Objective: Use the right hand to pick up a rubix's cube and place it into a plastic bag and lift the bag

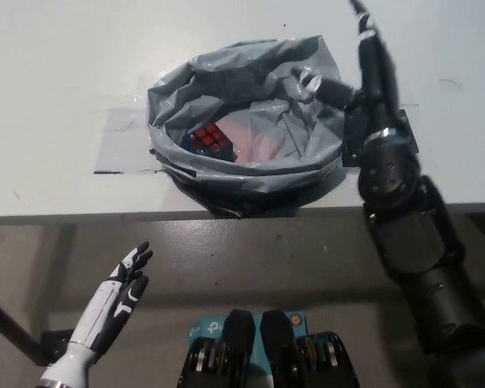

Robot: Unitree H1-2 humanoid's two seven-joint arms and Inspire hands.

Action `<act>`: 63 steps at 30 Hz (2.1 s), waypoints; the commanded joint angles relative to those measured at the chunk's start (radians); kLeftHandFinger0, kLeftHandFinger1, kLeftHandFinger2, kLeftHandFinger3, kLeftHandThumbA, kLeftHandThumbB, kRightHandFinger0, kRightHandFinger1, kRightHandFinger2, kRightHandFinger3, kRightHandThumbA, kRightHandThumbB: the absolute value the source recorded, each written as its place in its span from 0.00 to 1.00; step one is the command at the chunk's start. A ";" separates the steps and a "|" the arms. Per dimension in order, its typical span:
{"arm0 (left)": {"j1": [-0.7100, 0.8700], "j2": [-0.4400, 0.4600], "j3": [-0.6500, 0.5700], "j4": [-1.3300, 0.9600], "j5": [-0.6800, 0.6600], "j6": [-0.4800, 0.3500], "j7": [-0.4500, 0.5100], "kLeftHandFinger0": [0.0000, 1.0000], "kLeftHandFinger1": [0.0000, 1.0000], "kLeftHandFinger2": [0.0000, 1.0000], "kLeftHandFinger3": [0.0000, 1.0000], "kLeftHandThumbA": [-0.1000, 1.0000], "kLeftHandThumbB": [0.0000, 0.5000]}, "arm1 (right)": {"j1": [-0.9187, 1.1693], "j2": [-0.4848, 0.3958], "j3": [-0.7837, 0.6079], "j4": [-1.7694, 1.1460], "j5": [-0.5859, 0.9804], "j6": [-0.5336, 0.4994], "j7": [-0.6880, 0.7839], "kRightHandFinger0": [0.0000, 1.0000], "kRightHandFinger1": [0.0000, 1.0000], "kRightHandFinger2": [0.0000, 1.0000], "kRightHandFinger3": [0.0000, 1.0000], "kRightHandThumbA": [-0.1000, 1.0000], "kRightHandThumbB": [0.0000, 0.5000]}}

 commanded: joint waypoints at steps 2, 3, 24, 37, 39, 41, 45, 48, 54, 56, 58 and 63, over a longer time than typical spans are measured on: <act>-0.006 0.004 0.010 -0.012 -0.005 -0.027 -0.001 1.00 1.00 1.00 1.00 1.00 0.28 | -0.033 0.029 0.000 0.064 0.047 -0.048 -0.010 1.00 1.00 1.00 1.00 0.94 0.96; -0.006 0.005 0.011 -0.016 -0.009 -0.023 -0.004 1.00 1.00 1.00 1.00 1.00 0.28 | -0.036 0.028 0.000 0.085 0.049 -0.056 -0.011 1.00 1.00 1.00 1.00 0.93 0.96; -0.008 0.008 0.011 -0.013 0.011 -0.027 0.005 1.00 1.00 1.00 1.00 1.00 0.30 | -0.089 -0.024 -0.019 0.382 0.038 -0.047 -0.204 1.00 1.00 1.00 1.00 0.72 0.83; -0.016 0.006 0.011 -0.010 0.004 -0.026 0.001 1.00 1.00 1.00 1.00 1.00 0.30 | -0.060 0.041 -0.164 0.093 0.165 -0.129 -0.257 0.00 0.20 0.49 0.45 0.19 0.46; -0.018 0.006 0.013 -0.009 -0.003 -0.024 -0.002 1.00 1.00 1.00 1.00 1.00 0.27 | -0.054 0.049 -0.166 0.036 0.173 -0.111 -0.240 0.00 0.21 0.48 0.40 0.19 0.44; -0.019 0.006 0.013 -0.010 -0.002 -0.023 -0.002 1.00 1.00 1.00 1.00 1.00 0.27 | -0.051 0.054 -0.164 -0.004 0.176 -0.100 -0.226 0.00 0.20 0.47 0.37 0.18 0.42; -0.025 0.009 0.013 -0.006 0.006 -0.024 0.002 1.00 1.00 1.00 1.00 1.00 0.25 | -0.045 0.070 -0.160 -0.131 0.206 -0.037 -0.173 0.00 0.20 0.50 0.35 0.23 0.36; -0.025 0.007 0.015 -0.007 0.002 -0.022 0.003 1.00 1.00 1.00 1.00 1.00 0.26 | -0.058 0.080 -0.152 -0.215 0.219 0.024 -0.136 0.00 0.22 0.50 0.27 0.27 0.33; -0.025 0.001 0.016 -0.008 0.005 -0.023 0.008 1.00 1.00 1.00 1.00 1.00 0.24 | -0.156 0.095 -0.159 -0.298 0.293 0.099 -0.070 0.00 0.21 0.53 0.16 0.23 0.26; -0.024 0.001 0.015 -0.008 0.013 -0.023 0.011 1.00 1.00 1.00 1.00 1.00 0.22 | -0.209 0.108 -0.187 -0.310 0.360 0.144 -0.049 0.00 0.24 0.58 0.19 0.17 0.25; -0.024 -0.001 0.015 -0.009 0.013 -0.025 0.012 1.00 1.00 1.00 1.00 1.00 0.21 | -0.292 0.120 -0.230 -0.303 0.455 0.178 -0.017 0.00 0.25 0.65 0.26 0.05 0.24; -0.027 -0.003 0.016 -0.005 0.008 -0.033 0.012 1.00 1.00 1.00 1.00 1.00 0.18 | -0.548 0.153 -0.433 -0.199 0.761 0.250 -0.028 0.00 0.23 0.65 0.51 0.00 0.24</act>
